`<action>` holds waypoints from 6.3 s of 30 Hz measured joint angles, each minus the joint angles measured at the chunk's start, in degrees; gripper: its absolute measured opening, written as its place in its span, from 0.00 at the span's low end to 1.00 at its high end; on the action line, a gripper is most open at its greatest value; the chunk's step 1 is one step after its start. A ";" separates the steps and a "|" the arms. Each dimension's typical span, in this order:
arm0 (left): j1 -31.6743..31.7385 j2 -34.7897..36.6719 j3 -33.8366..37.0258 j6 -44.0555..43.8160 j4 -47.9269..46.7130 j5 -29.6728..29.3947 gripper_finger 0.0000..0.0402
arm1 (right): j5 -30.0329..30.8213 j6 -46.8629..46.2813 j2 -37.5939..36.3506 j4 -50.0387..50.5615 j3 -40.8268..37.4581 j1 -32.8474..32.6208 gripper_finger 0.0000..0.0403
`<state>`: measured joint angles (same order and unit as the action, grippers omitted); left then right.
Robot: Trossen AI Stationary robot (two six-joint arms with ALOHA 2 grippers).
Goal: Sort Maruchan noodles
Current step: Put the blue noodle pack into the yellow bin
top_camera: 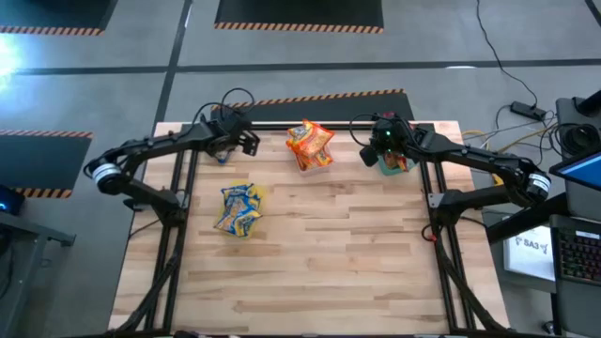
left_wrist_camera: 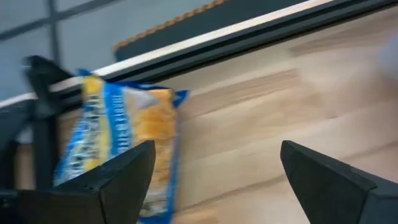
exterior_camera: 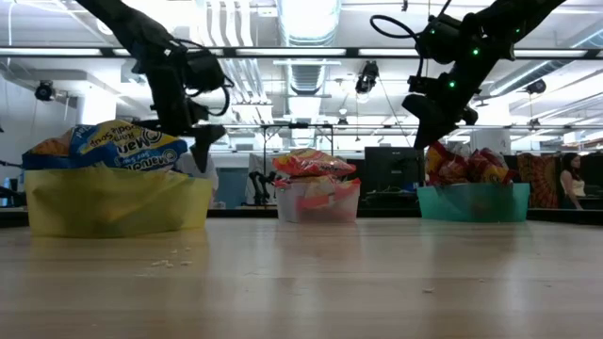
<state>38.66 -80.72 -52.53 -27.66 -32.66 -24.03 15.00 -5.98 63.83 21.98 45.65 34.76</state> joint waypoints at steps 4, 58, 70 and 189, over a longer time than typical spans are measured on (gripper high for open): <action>1.75 -0.70 0.00 0.12 -2.54 -3.97 0.82 | 0.00 0.00 0.00 0.00 0.00 0.00 0.14; 6.37 -12.91 -0.11 7.63 0.33 30.66 0.77 | 0.00 0.00 0.00 0.00 0.00 0.00 0.14; 4.81 -4.43 -0.11 3.89 -0.25 18.43 0.77 | 0.00 0.00 0.00 0.00 0.00 0.01 0.14; -42.96 22.57 0.44 -39.59 -27.73 14.02 0.05 | 0.00 0.00 0.00 0.00 0.00 0.00 0.14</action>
<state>-4.29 -58.15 -52.09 -67.25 -60.39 -10.00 15.00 -5.98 63.83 21.98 45.65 34.76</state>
